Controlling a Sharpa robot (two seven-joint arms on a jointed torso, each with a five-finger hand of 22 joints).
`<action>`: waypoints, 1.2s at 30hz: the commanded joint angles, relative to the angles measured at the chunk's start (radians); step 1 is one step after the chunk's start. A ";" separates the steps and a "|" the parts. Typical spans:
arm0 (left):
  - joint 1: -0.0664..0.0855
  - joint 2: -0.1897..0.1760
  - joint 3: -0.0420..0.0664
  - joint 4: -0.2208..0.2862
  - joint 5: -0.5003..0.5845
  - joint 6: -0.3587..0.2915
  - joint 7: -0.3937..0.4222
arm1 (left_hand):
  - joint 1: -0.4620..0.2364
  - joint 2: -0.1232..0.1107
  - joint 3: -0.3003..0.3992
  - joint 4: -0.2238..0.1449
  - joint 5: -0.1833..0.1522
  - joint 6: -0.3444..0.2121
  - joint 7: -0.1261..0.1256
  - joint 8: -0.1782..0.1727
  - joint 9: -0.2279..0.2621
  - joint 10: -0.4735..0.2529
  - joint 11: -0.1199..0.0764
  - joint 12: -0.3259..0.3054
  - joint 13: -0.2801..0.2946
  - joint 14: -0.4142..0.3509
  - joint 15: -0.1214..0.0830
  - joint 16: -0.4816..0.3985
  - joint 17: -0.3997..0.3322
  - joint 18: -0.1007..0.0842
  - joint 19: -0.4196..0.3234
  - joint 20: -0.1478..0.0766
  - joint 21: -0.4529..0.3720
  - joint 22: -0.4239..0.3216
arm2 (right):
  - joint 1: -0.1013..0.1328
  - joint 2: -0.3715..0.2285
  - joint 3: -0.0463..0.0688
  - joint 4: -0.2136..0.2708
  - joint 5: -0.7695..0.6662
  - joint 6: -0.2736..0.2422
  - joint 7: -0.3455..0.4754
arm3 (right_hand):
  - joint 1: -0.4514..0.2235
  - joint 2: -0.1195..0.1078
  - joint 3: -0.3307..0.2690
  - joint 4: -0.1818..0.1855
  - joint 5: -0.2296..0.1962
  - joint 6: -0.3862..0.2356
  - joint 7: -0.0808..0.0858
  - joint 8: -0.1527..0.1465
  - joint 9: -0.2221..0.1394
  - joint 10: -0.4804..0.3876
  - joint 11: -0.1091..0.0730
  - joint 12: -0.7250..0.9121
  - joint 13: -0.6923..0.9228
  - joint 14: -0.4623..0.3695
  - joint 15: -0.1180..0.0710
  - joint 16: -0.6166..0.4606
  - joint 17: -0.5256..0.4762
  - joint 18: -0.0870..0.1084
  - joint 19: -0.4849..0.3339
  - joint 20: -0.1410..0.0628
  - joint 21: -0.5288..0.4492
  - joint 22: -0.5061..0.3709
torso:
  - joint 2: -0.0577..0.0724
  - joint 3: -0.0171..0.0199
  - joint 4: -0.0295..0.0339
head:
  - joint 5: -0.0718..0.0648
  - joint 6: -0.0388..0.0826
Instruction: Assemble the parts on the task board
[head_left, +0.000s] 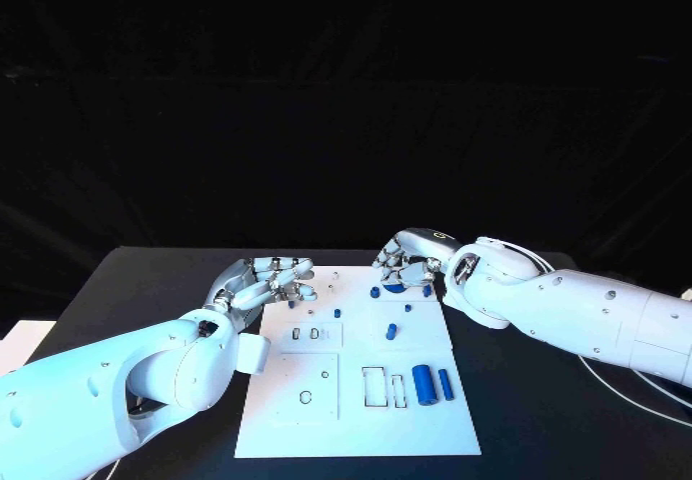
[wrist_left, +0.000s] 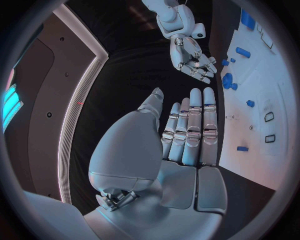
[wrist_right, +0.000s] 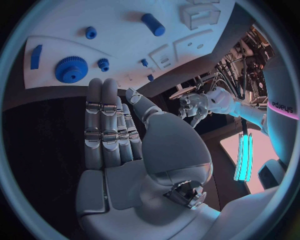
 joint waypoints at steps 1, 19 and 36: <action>0.002 -0.002 0.004 0.019 -0.006 0.033 -0.007 | -0.004 0.005 -0.005 -0.003 -0.006 -0.001 0.004 -0.005 -0.001 -0.001 0.004 -0.007 0.000 0.004 0.003 0.004 0.002 0.011 0.006 -0.001 0.004 0.001 | 0.003 0.007 0.000 -0.009 -0.170 0.078 -0.085 | 0.000 -0.013 0.002 0.010 -0.006 0.006 -0.001 -0.006 0.000 -0.007 -0.003 -0.006 -0.001 0.045 -0.004 0.032 0.030 0.002 0.002 -0.006 0.021 0.012 | 0.023 -0.0028 0.0105 | -0.006 0.006; 0.002 -0.016 0.016 0.058 -0.008 0.045 -0.014 | 0.000 0.015 -0.003 -0.008 -0.005 -0.005 0.006 -0.011 -0.003 -0.006 0.006 -0.015 -0.001 -0.001 0.004 0.003 0.011 0.011 0.004 -0.001 0.003 0.001 | 0.009 0.039 0.000 -0.030 -0.243 0.153 -0.135 | -0.014 -0.030 0.020 0.052 -0.016 0.012 -0.005 -0.005 0.001 -0.042 -0.002 -0.004 0.001 0.039 -0.006 0.220 0.192 0.003 0.009 -0.006 0.131 0.075 | 0.054 -0.0039 0.0206 | -0.012 0.009; 0.002 -0.017 0.016 0.063 -0.008 0.054 -0.019 | 0.001 0.018 -0.002 -0.009 -0.005 -0.006 0.007 -0.012 -0.003 -0.007 0.006 -0.017 -0.001 -0.002 0.004 0.003 0.014 0.011 0.004 -0.001 0.004 0.001 | 0.009 0.064 0.000 -0.058 -0.246 0.150 -0.140 | -0.003 -0.017 0.070 0.083 -0.048 0.022 -0.006 -0.004 0.001 -0.048 -0.002 -0.004 0.001 0.036 -0.007 0.409 0.367 0.004 0.004 -0.005 0.210 0.122 | 0.061 -0.0049 0.0232 | -0.013 0.004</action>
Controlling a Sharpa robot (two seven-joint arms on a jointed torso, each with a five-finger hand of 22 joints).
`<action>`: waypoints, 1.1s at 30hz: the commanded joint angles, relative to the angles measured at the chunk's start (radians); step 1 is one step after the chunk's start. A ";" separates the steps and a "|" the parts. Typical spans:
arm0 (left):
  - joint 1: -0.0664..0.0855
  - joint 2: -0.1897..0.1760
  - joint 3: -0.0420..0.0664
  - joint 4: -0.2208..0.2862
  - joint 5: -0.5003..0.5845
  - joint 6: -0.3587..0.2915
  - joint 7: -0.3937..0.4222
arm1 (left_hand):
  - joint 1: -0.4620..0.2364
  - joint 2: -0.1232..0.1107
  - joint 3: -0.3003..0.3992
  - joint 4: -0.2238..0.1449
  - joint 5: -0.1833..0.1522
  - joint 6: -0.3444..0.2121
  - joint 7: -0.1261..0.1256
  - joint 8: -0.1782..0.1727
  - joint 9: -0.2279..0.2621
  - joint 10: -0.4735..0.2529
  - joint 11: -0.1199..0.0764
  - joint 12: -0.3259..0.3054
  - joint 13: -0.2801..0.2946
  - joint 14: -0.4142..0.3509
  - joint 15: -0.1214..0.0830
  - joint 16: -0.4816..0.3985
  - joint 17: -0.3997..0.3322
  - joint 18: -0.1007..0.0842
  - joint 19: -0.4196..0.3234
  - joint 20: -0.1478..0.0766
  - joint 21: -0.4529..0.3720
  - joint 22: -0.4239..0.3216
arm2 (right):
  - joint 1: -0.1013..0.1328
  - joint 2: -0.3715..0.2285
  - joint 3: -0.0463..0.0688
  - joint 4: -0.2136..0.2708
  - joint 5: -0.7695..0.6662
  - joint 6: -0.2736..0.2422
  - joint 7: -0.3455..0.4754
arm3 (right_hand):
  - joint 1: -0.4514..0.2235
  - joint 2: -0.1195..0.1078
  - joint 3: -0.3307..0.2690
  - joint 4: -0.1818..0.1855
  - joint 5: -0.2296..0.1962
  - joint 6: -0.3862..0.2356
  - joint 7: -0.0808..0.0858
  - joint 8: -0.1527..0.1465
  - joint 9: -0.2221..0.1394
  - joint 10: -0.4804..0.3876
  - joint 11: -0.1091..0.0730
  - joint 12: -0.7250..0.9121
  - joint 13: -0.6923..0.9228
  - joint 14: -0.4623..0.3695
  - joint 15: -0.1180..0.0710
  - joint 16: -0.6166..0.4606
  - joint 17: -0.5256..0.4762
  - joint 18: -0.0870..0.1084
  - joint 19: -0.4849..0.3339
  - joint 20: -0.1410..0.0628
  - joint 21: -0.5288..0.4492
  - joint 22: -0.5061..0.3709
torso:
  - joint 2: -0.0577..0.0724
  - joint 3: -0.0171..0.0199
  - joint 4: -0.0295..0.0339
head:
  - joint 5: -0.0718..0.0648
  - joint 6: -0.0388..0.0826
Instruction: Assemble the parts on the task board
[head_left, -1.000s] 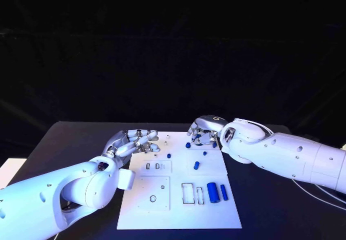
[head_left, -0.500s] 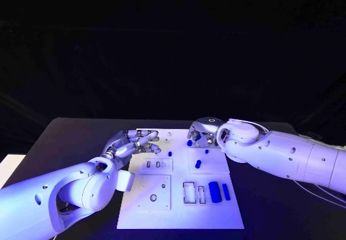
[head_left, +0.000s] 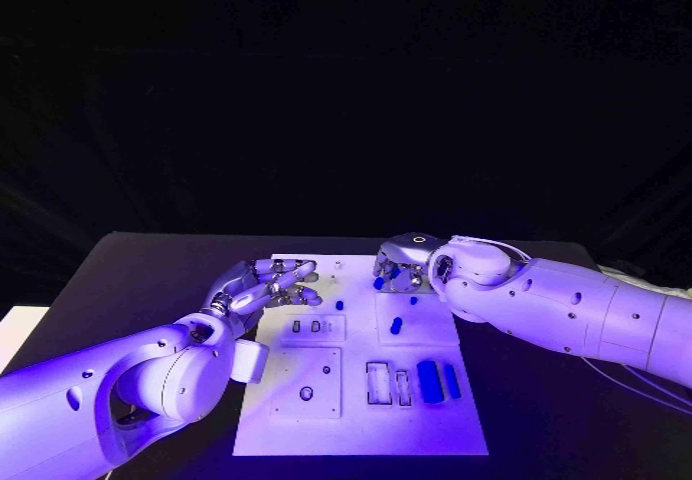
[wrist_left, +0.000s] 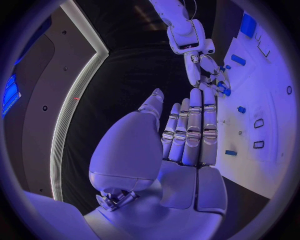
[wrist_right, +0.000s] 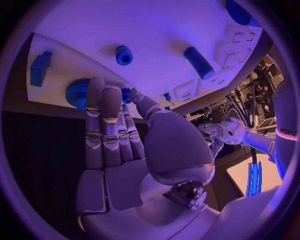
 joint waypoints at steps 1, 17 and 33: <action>0.002 0.000 0.001 0.004 -0.006 0.026 0.000 | 0.001 0.010 0.001 -0.007 -0.005 -0.002 0.003 -0.005 -0.001 -0.003 0.003 -0.003 0.000 -0.002 0.004 0.003 0.002 0.011 0.004 -0.001 0.004 0.001 | 0.000 0.004 0.000 -0.004 -0.019 0.015 -0.009 | 0.008 0.007 0.011 0.001 -0.007 0.010 0.000 -0.002 0.002 0.002 -0.004 -0.004 0.001 0.033 -0.003 0.015 0.015 0.004 -0.001 0.000 0.007 0.004 | 0.003 -0.0004 0.0003 | 0.003 -0.001; 0.002 0.001 0.001 0.001 -0.006 0.028 -0.008 | 0.003 0.012 0.001 -0.009 -0.005 -0.003 0.004 -0.007 -0.002 -0.005 0.003 -0.005 -0.001 -0.002 0.004 0.003 0.005 0.011 0.004 -0.001 0.004 0.001 | 0.000 0.010 0.000 -0.010 -0.015 -0.030 -0.006 | 0.014 0.020 0.073 0.037 -0.057 0.069 -0.018 0.013 0.011 0.056 -0.022 0.002 0.005 0.040 -0.018 0.211 0.205 0.005 0.000 -0.007 0.077 0.046 | 0.006 -0.0014 -0.0008 | 0.005 -0.009; 0.002 0.000 0.001 0.000 -0.006 0.029 -0.011 | 0.009 0.018 0.005 -0.014 -0.004 -0.004 0.005 -0.009 -0.002 -0.006 0.004 -0.008 0.000 -0.004 0.004 0.003 0.010 0.011 0.005 -0.001 0.004 0.001 | 0.000 0.014 0.000 0.000 -0.012 -0.203 -0.029 | 0.028 0.007 0.116 0.055 -0.072 0.094 -0.021 0.012 0.017 0.075 -0.028 -0.005 0.001 0.038 -0.024 0.315 0.301 -0.002 0.003 -0.008 0.164 0.127 | 0.008 -0.0024 0.0016 | 0.010 -0.010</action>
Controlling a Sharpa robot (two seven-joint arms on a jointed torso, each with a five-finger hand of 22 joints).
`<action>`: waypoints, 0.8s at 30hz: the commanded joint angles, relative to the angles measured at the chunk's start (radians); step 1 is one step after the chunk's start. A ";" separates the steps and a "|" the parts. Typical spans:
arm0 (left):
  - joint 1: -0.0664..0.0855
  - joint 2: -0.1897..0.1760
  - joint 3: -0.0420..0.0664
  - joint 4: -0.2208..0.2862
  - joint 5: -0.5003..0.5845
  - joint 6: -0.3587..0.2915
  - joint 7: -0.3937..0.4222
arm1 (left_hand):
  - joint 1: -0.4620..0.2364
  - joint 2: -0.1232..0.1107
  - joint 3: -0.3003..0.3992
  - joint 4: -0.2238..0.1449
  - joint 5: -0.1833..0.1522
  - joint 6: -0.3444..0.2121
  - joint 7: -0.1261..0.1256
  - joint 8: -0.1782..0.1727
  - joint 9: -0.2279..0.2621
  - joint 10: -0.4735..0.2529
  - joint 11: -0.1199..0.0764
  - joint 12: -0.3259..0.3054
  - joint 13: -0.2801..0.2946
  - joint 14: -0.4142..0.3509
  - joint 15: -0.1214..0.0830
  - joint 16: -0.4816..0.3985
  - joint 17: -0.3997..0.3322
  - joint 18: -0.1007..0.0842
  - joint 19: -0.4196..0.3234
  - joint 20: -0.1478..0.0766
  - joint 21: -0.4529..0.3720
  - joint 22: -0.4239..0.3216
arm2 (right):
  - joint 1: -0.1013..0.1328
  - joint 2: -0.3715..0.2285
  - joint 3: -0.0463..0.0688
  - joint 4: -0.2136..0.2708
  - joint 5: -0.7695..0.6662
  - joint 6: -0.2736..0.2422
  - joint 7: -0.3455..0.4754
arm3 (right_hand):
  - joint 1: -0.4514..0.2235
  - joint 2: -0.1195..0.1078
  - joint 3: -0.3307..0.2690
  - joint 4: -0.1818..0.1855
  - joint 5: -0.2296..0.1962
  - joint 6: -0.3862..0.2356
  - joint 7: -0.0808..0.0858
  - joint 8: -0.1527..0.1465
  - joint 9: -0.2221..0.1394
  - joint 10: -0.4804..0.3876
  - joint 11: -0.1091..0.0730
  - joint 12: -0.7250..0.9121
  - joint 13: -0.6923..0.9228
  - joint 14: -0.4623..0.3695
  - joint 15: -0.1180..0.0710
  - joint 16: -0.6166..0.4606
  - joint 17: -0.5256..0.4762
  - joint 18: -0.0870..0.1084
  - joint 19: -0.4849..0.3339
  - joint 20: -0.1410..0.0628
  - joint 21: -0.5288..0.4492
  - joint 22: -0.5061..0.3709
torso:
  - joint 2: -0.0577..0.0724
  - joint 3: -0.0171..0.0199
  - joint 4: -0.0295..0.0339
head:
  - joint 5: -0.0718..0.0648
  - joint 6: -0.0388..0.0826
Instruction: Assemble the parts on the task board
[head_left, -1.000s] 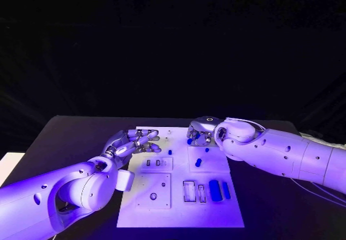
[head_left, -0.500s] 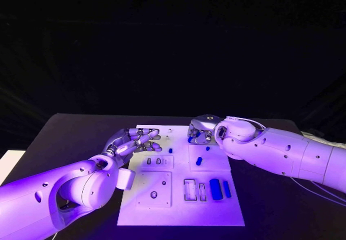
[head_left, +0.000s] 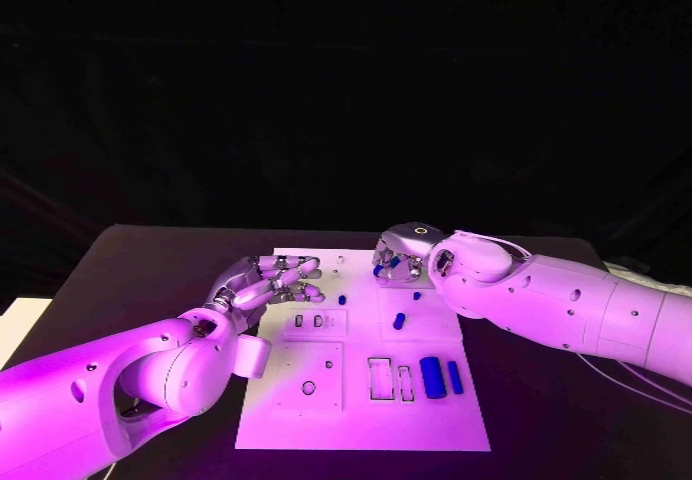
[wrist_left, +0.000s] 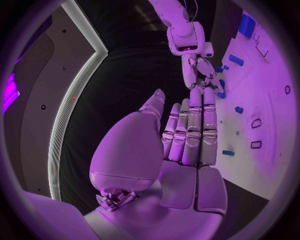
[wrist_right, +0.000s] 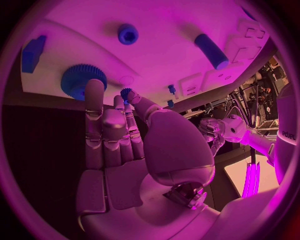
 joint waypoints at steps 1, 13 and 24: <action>0.001 0.001 0.001 0.001 -0.005 0.020 0.001 | 0.000 0.009 0.000 -0.008 -0.004 -0.004 0.005 -0.006 -0.001 -0.005 0.004 -0.005 0.000 -0.004 0.004 0.003 0.002 0.011 0.005 -0.001 0.005 0.002 | 0.000 0.001 0.001 0.009 -0.004 -0.124 -0.017 | 0.005 -0.007 0.011 0.002 -0.006 0.004 0.001 -0.002 0.001 0.001 0.002 -0.006 -0.002 0.041 -0.006 0.012 0.010 -0.003 0.007 -0.001 0.016 0.015 | 0.001 0.0002 0.0018 | 0.003 0.002; 0.002 -0.001 0.001 0.004 -0.005 0.027 0.001 | 0.003 0.012 0.002 -0.011 -0.004 -0.004 0.005 -0.007 -0.001 -0.006 0.004 -0.007 0.000 -0.005 0.004 0.003 0.005 0.011 0.004 -0.001 0.005 0.002 | 0.001 0.058 0.001 -0.026 0.009 -0.187 -0.037 | 0.002 -0.009 0.018 0.010 -0.005 0.001 0.003 -0.006 0.000 -0.006 0.006 -0.007 -0.004 0.038 -0.004 0.020 0.014 -0.003 0.004 0.001 0.026 0.023 | 0.006 -0.0010 0.0041 | 0.013 0.009; 0.006 -0.002 0.001 0.007 -0.005 0.032 0.000 | 0.004 0.012 0.002 -0.012 -0.004 -0.005 0.005 -0.007 -0.002 -0.006 0.004 -0.007 0.000 -0.005 0.004 0.003 0.006 0.011 0.004 -0.001 0.005 0.002 | 0.002 0.126 0.001 -0.088 0.010 -0.199 -0.043 | 0.003 -0.012 0.023 0.013 -0.005 -0.001 0.004 -0.008 0.000 -0.009 0.007 -0.007 -0.004 0.036 -0.003 0.026 0.020 -0.003 0.001 0.002 0.032 0.028 | 0.020 -0.0024 0.0162 | 0.009 0.015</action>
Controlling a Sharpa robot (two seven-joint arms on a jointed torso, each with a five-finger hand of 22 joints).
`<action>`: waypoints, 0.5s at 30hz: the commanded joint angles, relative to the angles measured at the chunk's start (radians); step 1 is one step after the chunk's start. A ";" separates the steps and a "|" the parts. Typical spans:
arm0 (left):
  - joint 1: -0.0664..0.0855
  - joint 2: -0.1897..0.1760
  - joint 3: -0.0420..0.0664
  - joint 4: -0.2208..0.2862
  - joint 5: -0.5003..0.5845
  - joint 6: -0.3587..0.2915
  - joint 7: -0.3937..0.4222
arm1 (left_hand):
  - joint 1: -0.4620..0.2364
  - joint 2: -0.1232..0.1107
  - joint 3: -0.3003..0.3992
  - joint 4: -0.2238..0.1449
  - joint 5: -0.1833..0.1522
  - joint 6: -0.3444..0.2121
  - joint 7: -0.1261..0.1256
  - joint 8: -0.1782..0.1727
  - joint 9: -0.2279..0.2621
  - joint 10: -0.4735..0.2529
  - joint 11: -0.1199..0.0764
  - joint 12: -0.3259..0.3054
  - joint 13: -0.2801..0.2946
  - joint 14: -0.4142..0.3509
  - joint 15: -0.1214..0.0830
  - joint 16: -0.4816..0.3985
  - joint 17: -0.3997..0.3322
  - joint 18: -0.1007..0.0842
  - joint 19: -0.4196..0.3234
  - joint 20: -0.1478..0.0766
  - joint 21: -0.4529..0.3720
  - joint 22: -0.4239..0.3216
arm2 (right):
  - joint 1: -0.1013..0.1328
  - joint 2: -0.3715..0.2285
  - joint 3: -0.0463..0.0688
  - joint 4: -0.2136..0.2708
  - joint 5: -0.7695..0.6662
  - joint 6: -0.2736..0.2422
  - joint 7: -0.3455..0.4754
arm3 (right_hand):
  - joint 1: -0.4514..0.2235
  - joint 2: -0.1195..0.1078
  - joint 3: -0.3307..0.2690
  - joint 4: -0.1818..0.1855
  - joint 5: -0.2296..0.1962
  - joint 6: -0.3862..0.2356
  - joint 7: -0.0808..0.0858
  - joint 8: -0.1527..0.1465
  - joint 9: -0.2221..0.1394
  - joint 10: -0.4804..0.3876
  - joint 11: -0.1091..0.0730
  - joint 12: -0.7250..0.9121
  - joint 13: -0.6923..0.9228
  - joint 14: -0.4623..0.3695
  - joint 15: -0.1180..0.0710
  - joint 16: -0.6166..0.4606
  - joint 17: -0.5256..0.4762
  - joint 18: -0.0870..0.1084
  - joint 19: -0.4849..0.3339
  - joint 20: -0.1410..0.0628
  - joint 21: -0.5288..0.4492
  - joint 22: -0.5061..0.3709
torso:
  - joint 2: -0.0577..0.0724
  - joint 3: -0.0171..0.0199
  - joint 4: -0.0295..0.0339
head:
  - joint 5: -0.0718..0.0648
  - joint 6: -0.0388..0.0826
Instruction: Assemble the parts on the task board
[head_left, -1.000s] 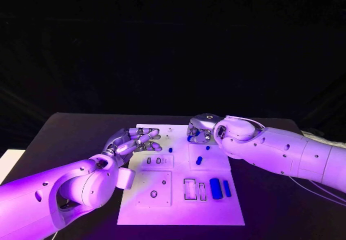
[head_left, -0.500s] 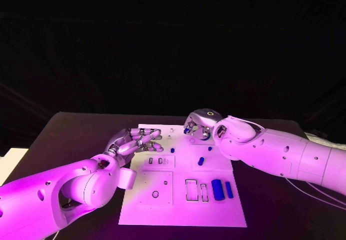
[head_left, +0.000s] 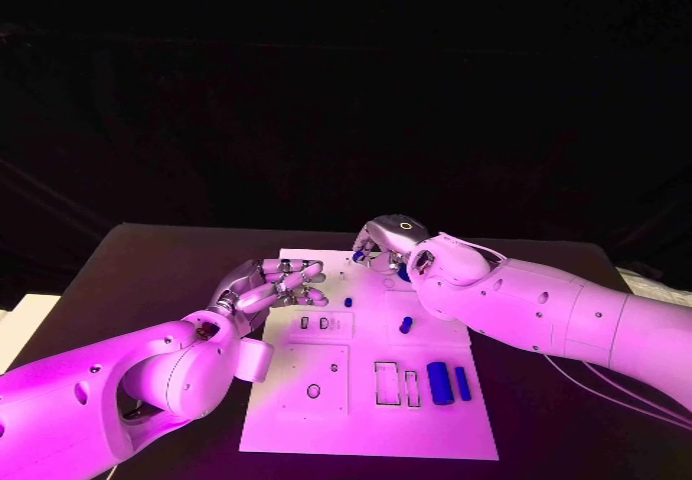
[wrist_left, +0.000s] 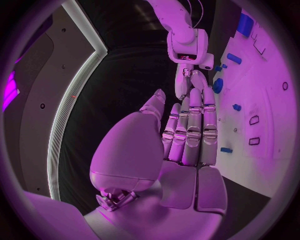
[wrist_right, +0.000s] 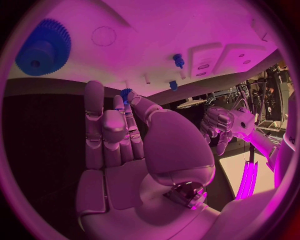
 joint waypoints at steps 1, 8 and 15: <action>0.003 0.001 0.001 0.003 -0.005 0.024 0.003 | 0.000 0.008 0.002 -0.006 -0.004 -0.004 0.006 -0.003 -0.002 -0.006 0.004 -0.003 0.000 -0.005 0.004 0.003 0.001 0.011 0.004 -0.001 0.005 0.001 | 0.000 0.012 0.000 -0.016 -0.002 -0.022 -0.012 | -0.001 -0.008 0.006 0.001 -0.003 0.000 0.003 0.003 0.001 -0.006 0.003 -0.007 -0.001 0.036 -0.003 0.007 0.002 -0.003 -0.002 0.005 0.005 0.002 | 0.006 -0.0013 0.0045 | -0.001 0.002; 0.003 0.004 0.001 0.000 -0.005 0.027 0.001 | 0.000 0.008 0.002 -0.006 -0.004 -0.004 0.006 -0.003 -0.002 -0.006 0.004 -0.003 0.000 -0.005 0.004 0.003 0.001 0.011 0.004 -0.001 0.005 0.001 | 0.000 0.031 0.000 -0.039 0.002 -0.015 -0.012 | -0.002 -0.012 0.008 0.003 -0.003 -0.002 0.005 0.001 0.001 -0.009 0.005 -0.007 -0.001 0.036 -0.002 0.012 0.005 -0.003 -0.004 0.006 0.009 0.005 | 0.010 -0.0027 0.0034 | 0.000 0.005; 0.003 0.007 0.001 0.000 -0.005 0.030 0.000 | 0.001 0.008 0.003 -0.008 -0.005 -0.005 0.006 -0.004 -0.002 -0.007 0.004 -0.005 0.000 -0.006 0.004 0.003 0.002 0.011 0.004 -0.001 0.005 0.001 | 0.000 0.055 0.000 -0.068 -0.001 0.012 -0.025 | -0.004 -0.015 0.009 0.005 -0.003 -0.003 0.005 0.000 0.000 -0.011 0.006 -0.007 -0.001 0.035 -0.001 0.014 0.007 -0.004 -0.005 0.007 0.012 0.008 | 0.010 -0.0033 0.0060 | -0.003 0.005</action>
